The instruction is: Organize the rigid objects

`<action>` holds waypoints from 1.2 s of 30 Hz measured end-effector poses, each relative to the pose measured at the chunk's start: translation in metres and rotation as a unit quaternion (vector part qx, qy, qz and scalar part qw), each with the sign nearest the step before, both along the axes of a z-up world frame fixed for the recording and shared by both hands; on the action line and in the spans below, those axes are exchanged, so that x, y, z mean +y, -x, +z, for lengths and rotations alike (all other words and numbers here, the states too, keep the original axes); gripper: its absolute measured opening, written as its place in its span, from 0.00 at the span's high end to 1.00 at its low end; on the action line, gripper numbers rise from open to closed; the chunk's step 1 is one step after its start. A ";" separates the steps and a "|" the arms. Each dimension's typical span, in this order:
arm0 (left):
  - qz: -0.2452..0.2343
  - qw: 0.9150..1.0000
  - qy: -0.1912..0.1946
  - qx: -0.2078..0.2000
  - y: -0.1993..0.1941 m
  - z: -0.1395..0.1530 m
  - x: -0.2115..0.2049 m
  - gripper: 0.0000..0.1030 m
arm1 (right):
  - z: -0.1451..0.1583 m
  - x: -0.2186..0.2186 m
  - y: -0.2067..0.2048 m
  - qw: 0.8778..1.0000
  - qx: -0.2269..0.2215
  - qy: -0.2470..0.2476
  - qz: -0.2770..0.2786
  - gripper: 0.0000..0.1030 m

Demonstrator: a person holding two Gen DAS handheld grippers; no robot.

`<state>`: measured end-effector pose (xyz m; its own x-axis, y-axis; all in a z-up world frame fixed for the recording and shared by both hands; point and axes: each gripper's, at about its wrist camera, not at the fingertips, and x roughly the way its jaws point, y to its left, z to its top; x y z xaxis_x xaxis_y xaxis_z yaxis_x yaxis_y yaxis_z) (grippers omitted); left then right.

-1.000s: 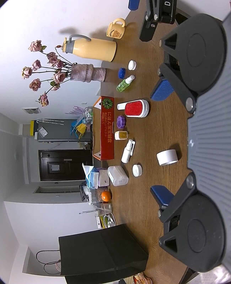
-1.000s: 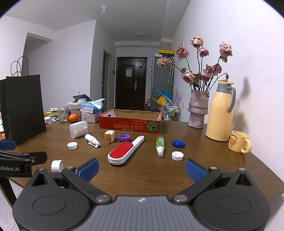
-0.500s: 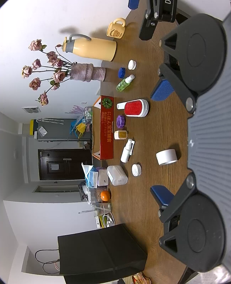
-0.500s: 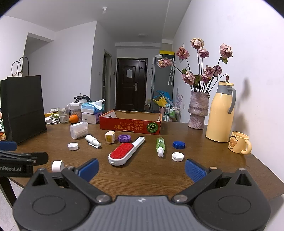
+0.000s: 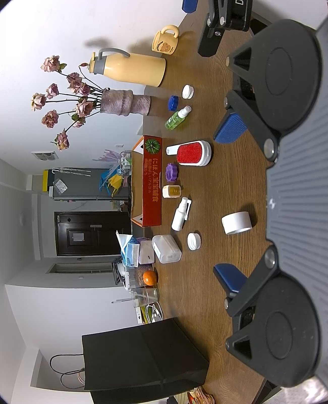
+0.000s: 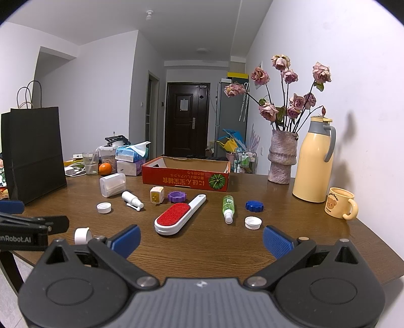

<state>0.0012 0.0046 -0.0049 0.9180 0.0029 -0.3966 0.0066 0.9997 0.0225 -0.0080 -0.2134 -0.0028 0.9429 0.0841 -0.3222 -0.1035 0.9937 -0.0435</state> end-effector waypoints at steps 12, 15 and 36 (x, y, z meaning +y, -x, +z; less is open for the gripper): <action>0.001 1.000 0.001 0.001 0.000 0.000 0.001 0.00 | 0.000 0.000 0.000 1.000 0.000 0.000 0.000 0.00; 0.002 1.000 0.002 0.002 0.000 0.001 0.002 0.00 | 0.000 0.001 0.000 1.000 0.000 0.001 0.000 0.00; 0.035 0.999 0.001 0.041 -0.034 -0.028 0.012 0.04 | -0.015 -0.001 -0.024 1.000 0.024 -0.002 0.007 0.00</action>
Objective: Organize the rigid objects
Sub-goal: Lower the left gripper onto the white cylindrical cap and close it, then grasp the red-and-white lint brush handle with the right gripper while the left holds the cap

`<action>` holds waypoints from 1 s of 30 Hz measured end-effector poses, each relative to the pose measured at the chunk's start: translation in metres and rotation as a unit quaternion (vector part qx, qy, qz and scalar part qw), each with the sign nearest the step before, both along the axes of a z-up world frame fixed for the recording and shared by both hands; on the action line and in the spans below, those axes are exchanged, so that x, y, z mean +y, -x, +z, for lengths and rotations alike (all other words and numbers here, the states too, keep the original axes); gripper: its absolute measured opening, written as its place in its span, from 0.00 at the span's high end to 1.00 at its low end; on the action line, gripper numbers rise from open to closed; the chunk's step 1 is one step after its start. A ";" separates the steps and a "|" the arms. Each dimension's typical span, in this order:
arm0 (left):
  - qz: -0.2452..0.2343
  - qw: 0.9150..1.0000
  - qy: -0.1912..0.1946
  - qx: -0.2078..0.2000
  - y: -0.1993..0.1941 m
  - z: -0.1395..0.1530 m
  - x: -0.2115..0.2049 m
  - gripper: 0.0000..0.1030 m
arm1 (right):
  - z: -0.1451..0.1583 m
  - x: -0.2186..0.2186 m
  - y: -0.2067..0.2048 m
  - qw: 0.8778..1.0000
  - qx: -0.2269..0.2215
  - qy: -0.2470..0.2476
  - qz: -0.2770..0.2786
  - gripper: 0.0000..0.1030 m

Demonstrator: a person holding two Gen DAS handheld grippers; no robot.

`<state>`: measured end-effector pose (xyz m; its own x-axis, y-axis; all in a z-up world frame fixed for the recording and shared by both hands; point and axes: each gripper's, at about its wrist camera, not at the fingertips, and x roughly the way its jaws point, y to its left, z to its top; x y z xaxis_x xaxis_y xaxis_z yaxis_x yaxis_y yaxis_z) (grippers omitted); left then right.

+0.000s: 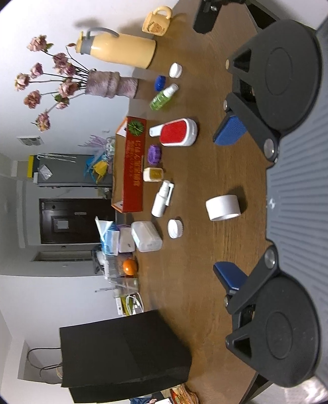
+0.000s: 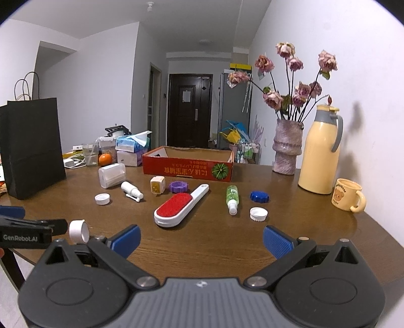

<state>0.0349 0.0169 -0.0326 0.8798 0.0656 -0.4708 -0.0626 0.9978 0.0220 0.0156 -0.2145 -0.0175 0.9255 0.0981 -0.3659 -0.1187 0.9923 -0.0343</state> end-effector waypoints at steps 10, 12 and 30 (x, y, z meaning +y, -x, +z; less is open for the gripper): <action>0.014 0.999 0.005 0.035 -0.037 -0.026 0.008 0.17 | -0.016 0.000 -0.029 1.000 0.021 -0.004 0.001 0.00; 0.017 0.999 0.007 0.043 -0.045 -0.029 0.009 0.22 | -0.019 0.001 -0.034 1.000 0.026 -0.003 0.002 0.00; -0.003 0.996 0.052 0.078 -0.088 -0.047 0.024 0.76 | -0.038 0.016 -0.090 0.997 0.072 0.006 0.009 0.00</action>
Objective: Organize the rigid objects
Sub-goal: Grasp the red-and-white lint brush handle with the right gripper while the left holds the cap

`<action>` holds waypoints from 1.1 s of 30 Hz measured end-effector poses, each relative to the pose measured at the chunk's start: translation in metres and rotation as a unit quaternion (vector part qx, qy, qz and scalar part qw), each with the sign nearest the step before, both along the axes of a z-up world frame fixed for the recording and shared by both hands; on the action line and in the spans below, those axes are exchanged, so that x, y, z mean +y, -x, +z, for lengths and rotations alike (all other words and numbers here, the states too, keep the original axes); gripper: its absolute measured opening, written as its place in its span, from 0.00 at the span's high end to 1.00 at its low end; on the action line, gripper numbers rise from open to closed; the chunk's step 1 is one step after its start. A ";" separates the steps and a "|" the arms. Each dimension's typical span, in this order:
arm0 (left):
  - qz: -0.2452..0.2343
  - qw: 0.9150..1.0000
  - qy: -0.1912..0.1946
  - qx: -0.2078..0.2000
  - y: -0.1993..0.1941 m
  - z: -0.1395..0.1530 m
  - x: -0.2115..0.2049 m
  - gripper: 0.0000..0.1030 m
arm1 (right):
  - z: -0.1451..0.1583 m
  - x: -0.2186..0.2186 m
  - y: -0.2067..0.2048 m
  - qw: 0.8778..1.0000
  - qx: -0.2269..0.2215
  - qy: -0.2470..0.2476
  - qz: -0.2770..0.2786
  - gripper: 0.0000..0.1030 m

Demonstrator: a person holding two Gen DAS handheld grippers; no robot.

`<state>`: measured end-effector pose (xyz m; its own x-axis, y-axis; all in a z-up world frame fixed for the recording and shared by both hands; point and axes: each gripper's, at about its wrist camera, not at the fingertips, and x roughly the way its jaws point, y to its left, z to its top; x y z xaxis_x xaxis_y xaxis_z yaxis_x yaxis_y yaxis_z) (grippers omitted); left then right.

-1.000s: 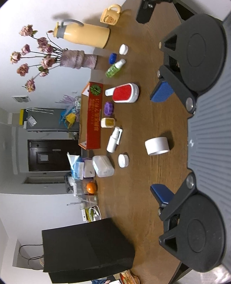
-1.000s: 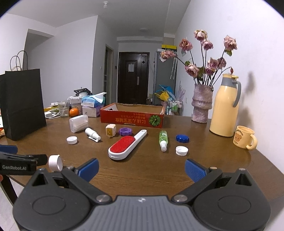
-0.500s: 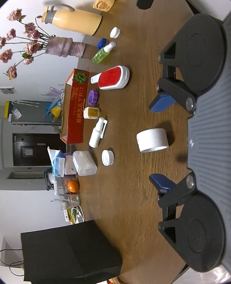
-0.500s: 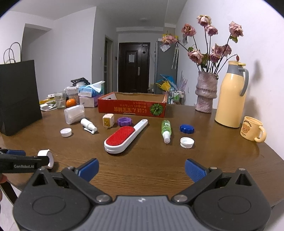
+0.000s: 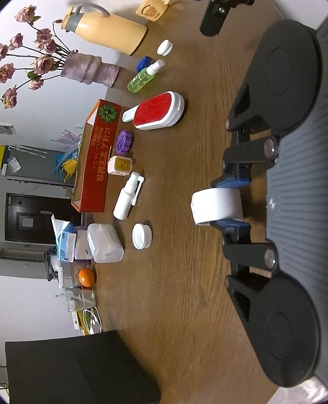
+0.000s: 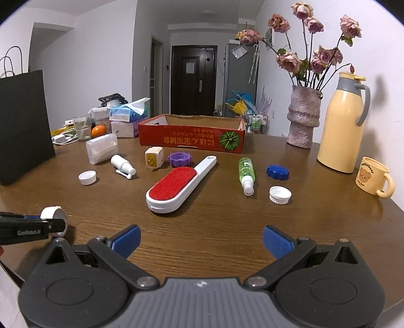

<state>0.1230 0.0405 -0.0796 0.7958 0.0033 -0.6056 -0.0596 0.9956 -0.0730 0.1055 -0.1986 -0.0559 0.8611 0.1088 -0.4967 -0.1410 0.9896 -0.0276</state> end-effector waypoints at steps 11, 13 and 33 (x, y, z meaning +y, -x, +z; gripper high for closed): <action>-0.011 1.000 -0.011 -0.018 -0.025 0.012 0.003 0.76 | 0.001 0.014 -0.034 1.000 0.011 0.009 0.005 0.01; -0.012 1.000 -0.013 -0.023 -0.031 0.015 0.005 0.76 | 0.001 0.018 -0.042 1.000 0.013 0.011 0.005 0.01; -0.005 0.999 -0.015 -0.029 -0.098 0.025 0.030 0.76 | -0.016 0.068 -0.156 0.997 0.068 0.019 -0.014 0.07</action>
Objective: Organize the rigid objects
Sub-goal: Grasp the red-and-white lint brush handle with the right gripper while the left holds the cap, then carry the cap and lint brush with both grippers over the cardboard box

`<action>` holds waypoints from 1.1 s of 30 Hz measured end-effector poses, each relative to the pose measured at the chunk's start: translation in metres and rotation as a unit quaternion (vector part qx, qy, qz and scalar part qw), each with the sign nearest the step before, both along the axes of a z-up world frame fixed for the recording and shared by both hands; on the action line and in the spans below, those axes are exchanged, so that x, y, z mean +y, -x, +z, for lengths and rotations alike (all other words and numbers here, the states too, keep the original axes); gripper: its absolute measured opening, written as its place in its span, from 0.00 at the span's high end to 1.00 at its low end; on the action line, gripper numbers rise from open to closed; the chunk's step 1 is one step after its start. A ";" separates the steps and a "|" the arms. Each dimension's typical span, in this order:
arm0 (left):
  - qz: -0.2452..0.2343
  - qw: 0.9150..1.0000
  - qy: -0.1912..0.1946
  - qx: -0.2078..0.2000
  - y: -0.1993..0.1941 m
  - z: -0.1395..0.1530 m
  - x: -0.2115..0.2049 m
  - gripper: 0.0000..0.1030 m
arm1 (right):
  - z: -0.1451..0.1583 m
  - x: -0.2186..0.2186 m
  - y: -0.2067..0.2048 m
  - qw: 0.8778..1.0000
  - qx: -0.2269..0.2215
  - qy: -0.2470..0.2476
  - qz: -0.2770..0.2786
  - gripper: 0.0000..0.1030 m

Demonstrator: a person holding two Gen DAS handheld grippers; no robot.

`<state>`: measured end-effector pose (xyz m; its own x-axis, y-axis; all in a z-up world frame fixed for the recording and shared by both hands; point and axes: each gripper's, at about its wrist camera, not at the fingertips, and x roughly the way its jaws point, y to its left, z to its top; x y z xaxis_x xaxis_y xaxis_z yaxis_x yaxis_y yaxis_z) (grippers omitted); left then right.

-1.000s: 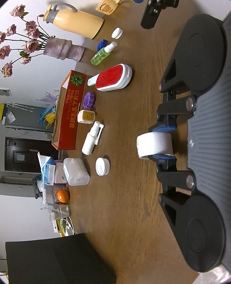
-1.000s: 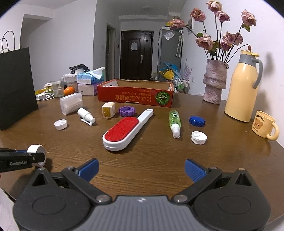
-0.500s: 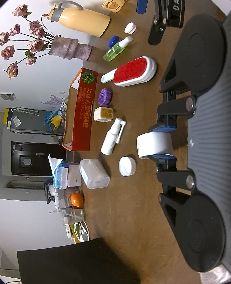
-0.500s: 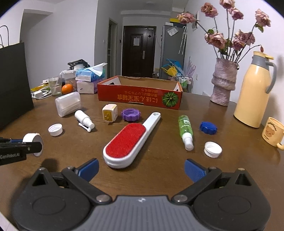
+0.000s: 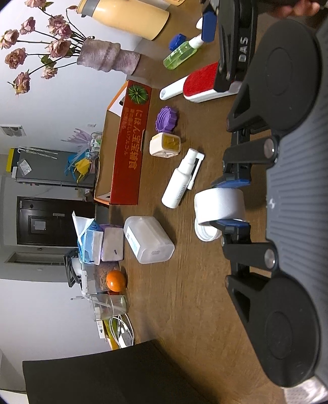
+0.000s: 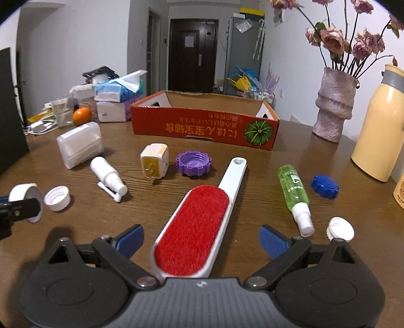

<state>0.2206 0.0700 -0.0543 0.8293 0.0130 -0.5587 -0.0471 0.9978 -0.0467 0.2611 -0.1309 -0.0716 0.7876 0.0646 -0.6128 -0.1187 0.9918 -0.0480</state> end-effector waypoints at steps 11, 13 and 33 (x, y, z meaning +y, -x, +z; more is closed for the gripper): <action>-0.005 1.000 0.002 0.004 -0.023 -0.002 -0.001 0.76 | -0.017 0.001 -0.033 0.999 0.037 -0.001 -0.027 0.20; -0.007 1.000 0.004 0.004 -0.025 -0.002 -0.002 0.76 | -0.021 0.002 -0.037 0.998 0.045 0.001 -0.031 0.22; -0.027 0.999 0.013 -0.020 -0.039 0.017 -0.031 0.76 | -0.011 -0.030 -0.031 0.998 0.018 -0.056 -0.027 0.47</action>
<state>0.2592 0.0391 -0.0376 0.8500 -0.0466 -0.5248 0.0097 0.9973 -0.0728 0.2918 -0.1605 -0.0826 0.7688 0.0916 -0.6329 -0.0643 0.9957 0.0661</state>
